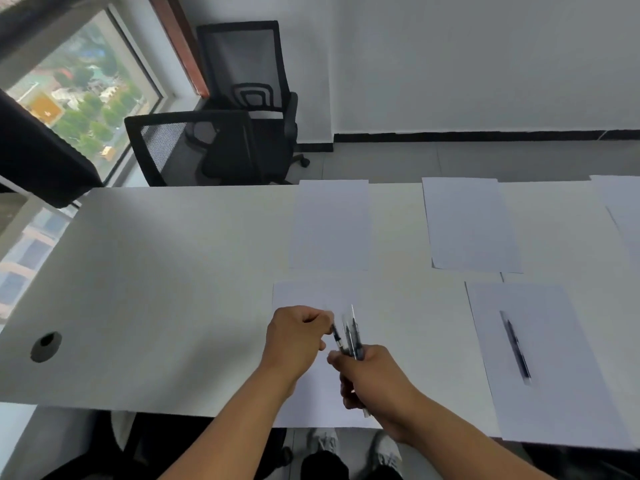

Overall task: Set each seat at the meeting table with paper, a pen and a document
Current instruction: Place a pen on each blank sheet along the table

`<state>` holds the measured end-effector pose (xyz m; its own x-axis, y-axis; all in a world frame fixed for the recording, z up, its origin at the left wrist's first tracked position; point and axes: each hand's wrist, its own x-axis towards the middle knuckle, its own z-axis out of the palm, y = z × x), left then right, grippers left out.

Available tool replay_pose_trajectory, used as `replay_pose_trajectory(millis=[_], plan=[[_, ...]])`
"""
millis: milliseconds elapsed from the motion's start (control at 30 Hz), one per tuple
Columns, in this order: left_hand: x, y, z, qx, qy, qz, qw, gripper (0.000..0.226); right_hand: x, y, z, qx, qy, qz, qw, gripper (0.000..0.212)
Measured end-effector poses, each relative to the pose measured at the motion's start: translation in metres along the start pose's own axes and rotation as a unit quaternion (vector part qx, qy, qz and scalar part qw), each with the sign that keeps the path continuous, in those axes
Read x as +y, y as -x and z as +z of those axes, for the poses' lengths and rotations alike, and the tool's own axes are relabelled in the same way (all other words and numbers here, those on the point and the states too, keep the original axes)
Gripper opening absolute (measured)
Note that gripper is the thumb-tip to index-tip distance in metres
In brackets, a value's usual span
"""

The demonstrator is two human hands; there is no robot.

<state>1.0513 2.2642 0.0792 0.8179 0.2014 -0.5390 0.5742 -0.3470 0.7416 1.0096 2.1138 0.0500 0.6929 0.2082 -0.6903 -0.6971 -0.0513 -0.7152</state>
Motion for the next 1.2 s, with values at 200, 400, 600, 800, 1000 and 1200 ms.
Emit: replay_pose_trajectory(millis=[200,400,600,800,1000,1200], plan=[[-0.019,-0.043,-0.014,0.049,-0.018,-0.021,0.998,0.029,0.01,-0.022,0.015,0.056,-0.038,0.034,0.997,0.034],[-0.043,-0.083,-0.02,0.056,-0.065,-0.043,0.995,0.032,0.03,-0.039,0.018,0.102,-0.028,0.056,0.993,0.033],[-0.061,-0.101,-0.007,0.007,-0.198,-0.055,0.979,0.037,0.044,-0.047,0.014,0.115,-0.038,0.066,0.99,0.03],[-0.065,-0.109,0.008,-0.004,-0.322,-0.018,0.946,0.04,0.045,-0.054,0.01,0.123,-0.039,0.074,0.989,0.03],[-0.071,-0.12,0.012,0.006,-0.344,-0.014,0.939,0.041,0.047,-0.059,0.008,0.124,-0.046,0.079,0.988,0.025],[-0.078,-0.128,0.012,0.011,-0.347,-0.006,0.938,0.046,0.049,-0.063,0.008,0.119,-0.043,0.083,0.988,0.026]])
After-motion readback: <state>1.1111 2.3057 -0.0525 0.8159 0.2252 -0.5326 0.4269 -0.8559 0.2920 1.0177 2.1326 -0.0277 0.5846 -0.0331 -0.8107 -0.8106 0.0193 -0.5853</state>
